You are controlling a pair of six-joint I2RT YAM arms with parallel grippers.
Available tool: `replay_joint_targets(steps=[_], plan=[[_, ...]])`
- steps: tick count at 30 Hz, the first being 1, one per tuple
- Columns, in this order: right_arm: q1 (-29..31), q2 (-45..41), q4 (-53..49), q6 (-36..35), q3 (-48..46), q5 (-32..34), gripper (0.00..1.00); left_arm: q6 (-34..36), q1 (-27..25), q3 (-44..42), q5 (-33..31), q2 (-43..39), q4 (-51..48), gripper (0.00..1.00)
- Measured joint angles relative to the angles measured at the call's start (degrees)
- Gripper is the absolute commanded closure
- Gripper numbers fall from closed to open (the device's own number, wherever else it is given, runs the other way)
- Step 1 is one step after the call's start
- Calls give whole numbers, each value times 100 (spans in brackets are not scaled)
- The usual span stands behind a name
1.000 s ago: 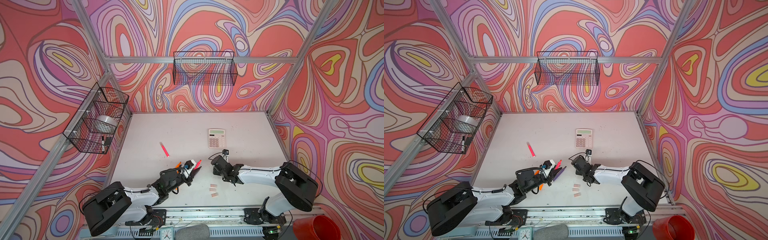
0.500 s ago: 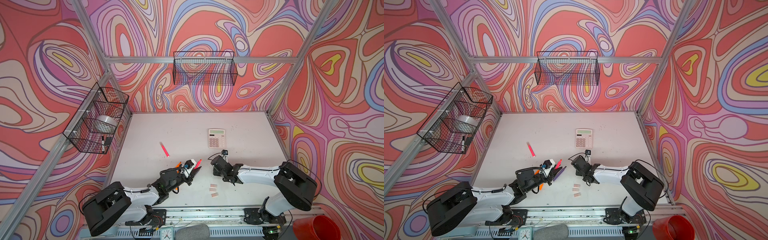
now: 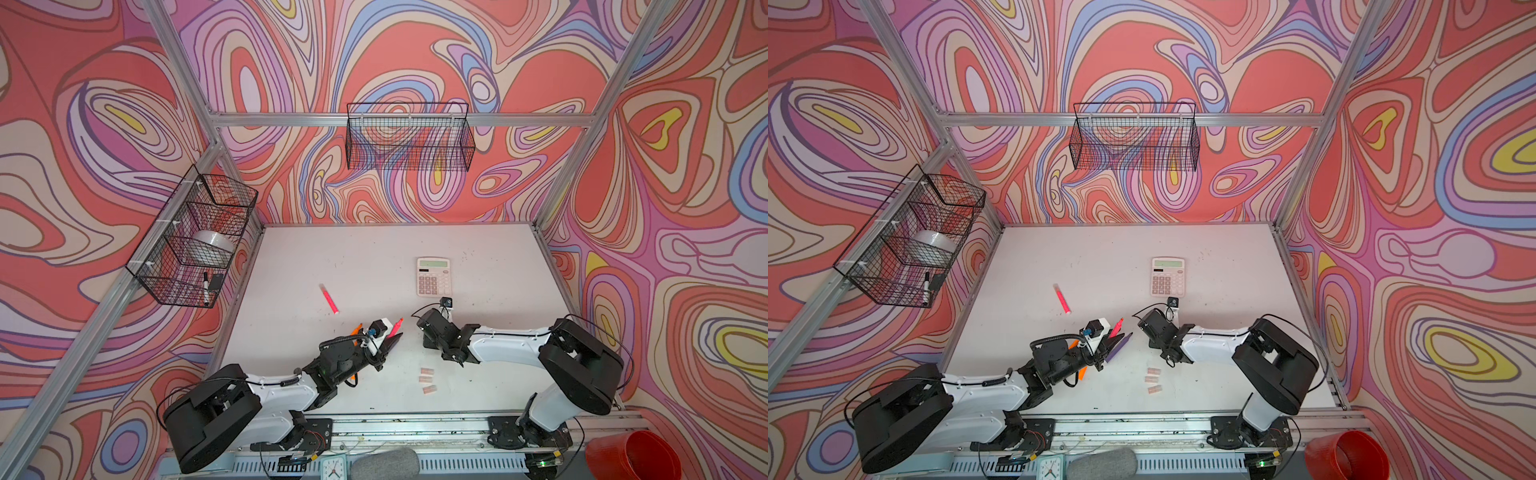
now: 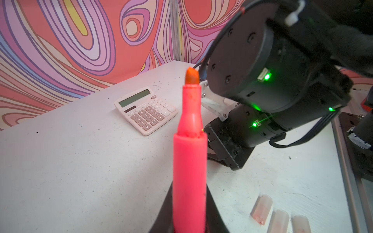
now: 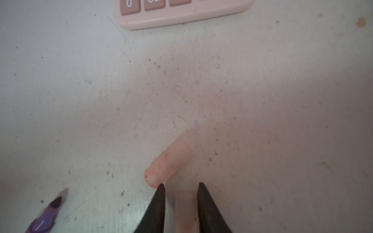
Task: Insert the pens into the pen caps
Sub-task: 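Lower the right gripper onto a pink cap and grasp it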
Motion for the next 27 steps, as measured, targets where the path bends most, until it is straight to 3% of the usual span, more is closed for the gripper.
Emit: replay_joint_targets(steps=[6,8,12,15,27], plan=[[0,76,37,0,52,68,87,0,0,0,-2,0,0,100],[0,72,37,7,50,72,86,0,0,0,-2,0,0,100],[-2,61,35,9,39,52,74,0,0,0,-4,0,0,100],[0,42,35,-15,37,17,71,0,0,0,-4,0,0,100],[0,28,-28,-52,37,-15,78,-2,0,0,-28,0,0,100]])
